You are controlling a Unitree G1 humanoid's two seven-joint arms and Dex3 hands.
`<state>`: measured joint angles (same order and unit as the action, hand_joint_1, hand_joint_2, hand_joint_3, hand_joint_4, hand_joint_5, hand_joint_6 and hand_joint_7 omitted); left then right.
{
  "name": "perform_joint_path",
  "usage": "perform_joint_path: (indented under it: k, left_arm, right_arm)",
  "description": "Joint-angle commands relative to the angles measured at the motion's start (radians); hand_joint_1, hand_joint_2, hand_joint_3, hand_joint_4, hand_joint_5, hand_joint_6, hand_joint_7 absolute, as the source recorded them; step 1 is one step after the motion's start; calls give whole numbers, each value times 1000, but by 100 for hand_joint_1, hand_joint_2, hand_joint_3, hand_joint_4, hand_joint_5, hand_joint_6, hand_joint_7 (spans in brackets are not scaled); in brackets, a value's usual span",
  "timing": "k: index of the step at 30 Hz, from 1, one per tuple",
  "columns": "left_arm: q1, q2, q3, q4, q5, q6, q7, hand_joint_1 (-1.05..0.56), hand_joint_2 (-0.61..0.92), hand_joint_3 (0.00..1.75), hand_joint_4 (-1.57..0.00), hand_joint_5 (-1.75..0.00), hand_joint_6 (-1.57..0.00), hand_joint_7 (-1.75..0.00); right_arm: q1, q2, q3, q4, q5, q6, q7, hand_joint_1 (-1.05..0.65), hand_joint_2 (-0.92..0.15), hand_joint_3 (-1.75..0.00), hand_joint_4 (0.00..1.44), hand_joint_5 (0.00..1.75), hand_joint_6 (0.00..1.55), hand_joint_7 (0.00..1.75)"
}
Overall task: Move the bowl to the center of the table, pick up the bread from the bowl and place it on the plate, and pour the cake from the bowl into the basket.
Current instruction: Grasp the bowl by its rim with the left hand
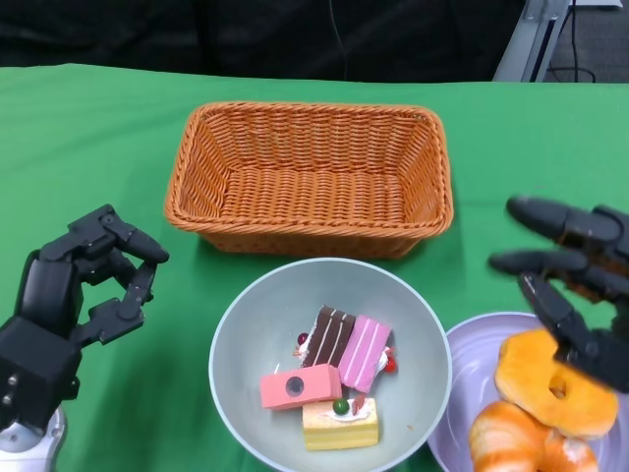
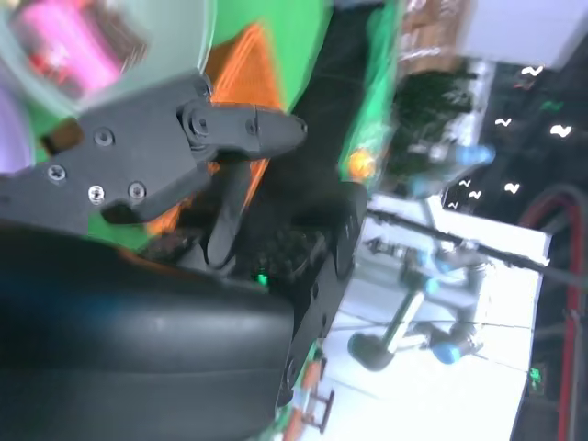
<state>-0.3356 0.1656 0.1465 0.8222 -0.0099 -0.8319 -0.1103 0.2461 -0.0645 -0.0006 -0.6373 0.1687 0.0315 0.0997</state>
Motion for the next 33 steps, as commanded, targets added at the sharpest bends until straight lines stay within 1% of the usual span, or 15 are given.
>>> perform_joint_path:
  k: [1,2,4,5,7,8,9,12,15,17,20,22,26,30,33]
  left_arm:
    - [-7,41,11,17,-38,-24,-55,-7,79,65,-80,-146,-82,-105]
    - [-7,45,12,17,-55,-31,-83,-7,81,60,-81,-143,-83,-102]
    - [-4,56,12,6,-80,-40,-131,-14,89,30,-80,-112,-88,-67]
    - [1,66,7,-13,-93,-40,-165,-18,91,18,-79,-85,-87,-40]
    - [6,78,3,-33,-109,-37,-207,-24,92,9,-82,-50,-87,-13]
    - [15,96,-9,-65,-125,-35,-260,-25,92,8,-83,-43,-87,-8]
    - [26,120,-25,-105,-142,-32,-320,-36,92,7,-69,-28,-72,-3]
    - [73,210,-78,-237,-125,-77,-444,-55,92,7,-42,-6,-45,0]
    - [100,264,-114,-311,-127,-134,-514,-63,92,6,-35,-1,-38,0]
    - [101,302,-152,-327,-134,-256,-564,-68,92,5,-31,-1,-38,-1]
    - [80,324,-172,-306,-81,-470,-553,-71,91,2,-40,-4,-44,-2]
    - [53,344,-197,-284,-50,-600,-547,-63,85,1,-60,-6,-65,-4]
    - [-22,391,-277,-193,3,-768,-520,-58,82,0,-78,-6,-81,-4]
    - [-46,416,-357,-198,0,-783,-471,-47,83,0,-99,-7,-96,-4]
    - [-49,417,-375,-227,27,-783,-445,-40,77,0,-111,-9,-108,-6]
  right_arm:
    - [43,23,27,-46,53,2,9,-15,-53,-106,82,156,77,130]
    - [54,24,32,-49,67,6,16,-15,-52,-108,82,159,75,135]
    - [69,24,37,-44,97,10,31,-13,-50,-124,82,171,69,154]
    - [76,26,39,-41,126,19,41,-12,-47,-134,84,173,66,162]
    - [80,27,42,-38,157,28,48,-12,-43,-145,87,174,64,169]
    - [84,25,41,-36,181,40,55,-12,-42,-148,88,174,64,170]
    - [87,22,39,-31,202,50,62,-13,-40,-151,90,175,63,172]
    - [96,22,34,-16,242,65,72,-15,-36,-155,91,175,63,174]
    - [100,21,30,-5,252,64,73,-16,-34,-156,91,175,63,173]
    - [101,22,25,11,265,61,80,-16,-34,-157,89,175,62,171]
    - [106,33,22,29,278,59,75,-16,-34,-155,87,175,62,170]
    - [111,37,22,35,284,60,73,-15,-38,-154,84,175,61,167]
    - [112,43,20,43,280,57,72,-13,-42,-151,82,175,60,167]
    - [116,55,23,42,279,63,63,-14,-49,-139,80,175,59,167]
    - [119,66,30,42,265,65,48,-13,-51,-135,80,175,59,167]
